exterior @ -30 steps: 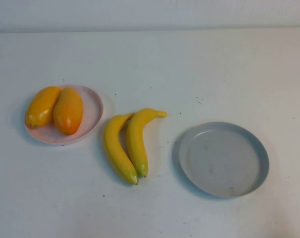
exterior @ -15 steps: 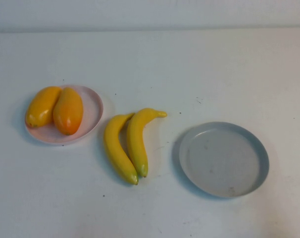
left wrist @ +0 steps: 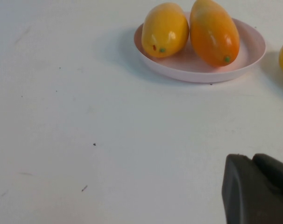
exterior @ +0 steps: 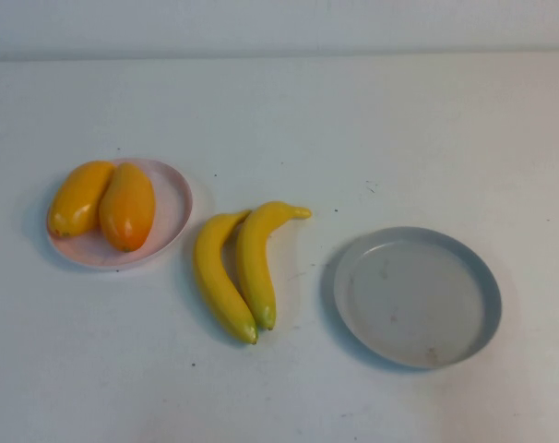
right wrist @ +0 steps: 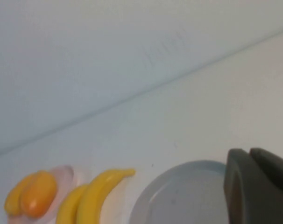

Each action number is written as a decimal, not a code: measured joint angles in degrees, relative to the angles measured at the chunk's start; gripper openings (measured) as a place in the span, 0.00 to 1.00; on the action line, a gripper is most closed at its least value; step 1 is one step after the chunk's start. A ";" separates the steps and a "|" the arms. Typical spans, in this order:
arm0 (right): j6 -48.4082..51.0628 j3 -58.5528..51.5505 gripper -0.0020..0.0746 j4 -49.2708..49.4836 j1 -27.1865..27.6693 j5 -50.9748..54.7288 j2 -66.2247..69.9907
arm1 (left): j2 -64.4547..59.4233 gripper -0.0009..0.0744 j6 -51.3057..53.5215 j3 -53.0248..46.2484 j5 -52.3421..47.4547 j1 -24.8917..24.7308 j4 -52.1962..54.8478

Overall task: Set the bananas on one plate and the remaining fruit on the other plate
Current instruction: Put another type of fruit in the right plate

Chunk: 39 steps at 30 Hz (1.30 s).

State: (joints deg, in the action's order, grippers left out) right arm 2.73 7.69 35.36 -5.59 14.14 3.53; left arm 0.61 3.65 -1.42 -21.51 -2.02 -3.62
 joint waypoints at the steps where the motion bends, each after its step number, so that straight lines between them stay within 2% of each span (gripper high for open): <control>1: 0.13 3.09 0.00 -0.29 0.00 3.57 2.42 | 0.00 0.01 0.00 0.00 0.00 0.00 0.00; 10: 0.33 25.65 0.00 -11.63 0.00 36.22 29.12 | 0.00 0.01 0.00 0.00 0.00 0.00 0.00; 15: 0.33 30.64 0.00 -18.68 0.00 43.94 40.16 | 0.00 0.01 0.00 0.00 0.00 0.00 0.00; 20: 0.33 32.99 0.00 -20.55 -1.06 46.60 49.93 | 0.00 0.01 0.00 0.00 0.00 0.00 0.00; 24: -0.68 34.40 0.00 -21.97 -6.40 46.24 56.99 | 0.00 0.01 0.00 0.00 0.00 0.00 0.00; 30: -5.09 40.26 0.00 -24.67 -19.60 42.38 68.91 | 0.00 0.01 0.00 0.00 0.00 0.00 0.00; 35: -5.43 52.24 0.01 -24.76 -29.06 40.96 80.77 | 0.00 0.01 0.00 0.00 0.00 0.00 0.00; 39: -5.43 63.98 0.06 -24.76 -33.33 42.03 91.27 | 0.00 0.01 0.00 0.00 0.00 0.00 0.00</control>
State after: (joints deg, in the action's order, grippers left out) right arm -2.70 71.67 10.59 -38.92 56.17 94.79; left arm 0.61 3.65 -1.42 -21.51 -2.02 -3.62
